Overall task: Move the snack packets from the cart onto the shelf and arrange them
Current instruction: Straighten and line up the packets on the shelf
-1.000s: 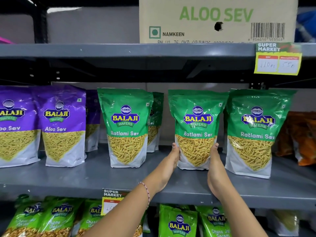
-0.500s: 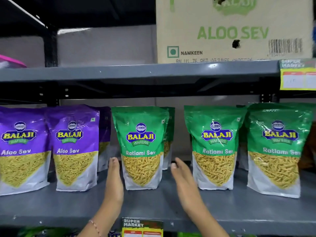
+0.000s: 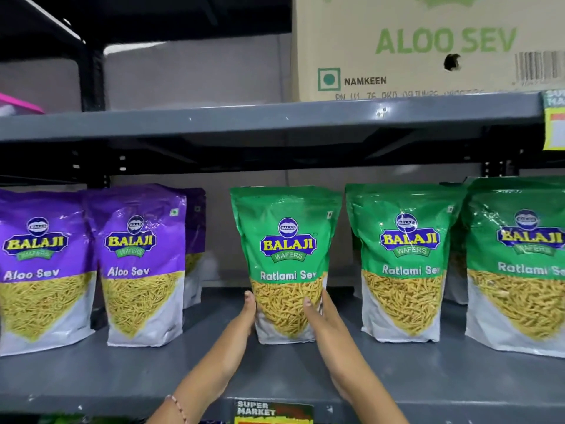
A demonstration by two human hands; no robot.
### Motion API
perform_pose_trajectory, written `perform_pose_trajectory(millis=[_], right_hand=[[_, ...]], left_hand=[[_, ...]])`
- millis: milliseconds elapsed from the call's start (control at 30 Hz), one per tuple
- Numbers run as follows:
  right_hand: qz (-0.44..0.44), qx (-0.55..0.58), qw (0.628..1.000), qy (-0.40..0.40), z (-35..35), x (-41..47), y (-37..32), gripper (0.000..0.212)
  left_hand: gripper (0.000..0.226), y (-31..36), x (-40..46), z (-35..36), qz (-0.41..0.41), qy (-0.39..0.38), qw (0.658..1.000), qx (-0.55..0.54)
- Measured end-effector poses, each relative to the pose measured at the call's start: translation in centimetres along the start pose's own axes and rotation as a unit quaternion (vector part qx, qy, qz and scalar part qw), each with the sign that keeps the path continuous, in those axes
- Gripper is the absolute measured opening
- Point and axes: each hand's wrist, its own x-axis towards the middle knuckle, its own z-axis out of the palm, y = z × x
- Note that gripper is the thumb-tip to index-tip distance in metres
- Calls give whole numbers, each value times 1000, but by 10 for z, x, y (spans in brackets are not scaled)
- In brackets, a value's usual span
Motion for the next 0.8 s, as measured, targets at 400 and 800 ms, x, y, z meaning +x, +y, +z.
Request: perform_pose_trajectory(millis=[400, 800], right_hand=[[-3, 28, 995, 91, 1, -3, -10, 33], [24, 1, 994, -102, 199, 10, 12, 38]], left_hand=[[54, 19, -78, -35, 144, -8, 990, -8], [78, 36, -96, -209, 292, 137, 940, -109]])
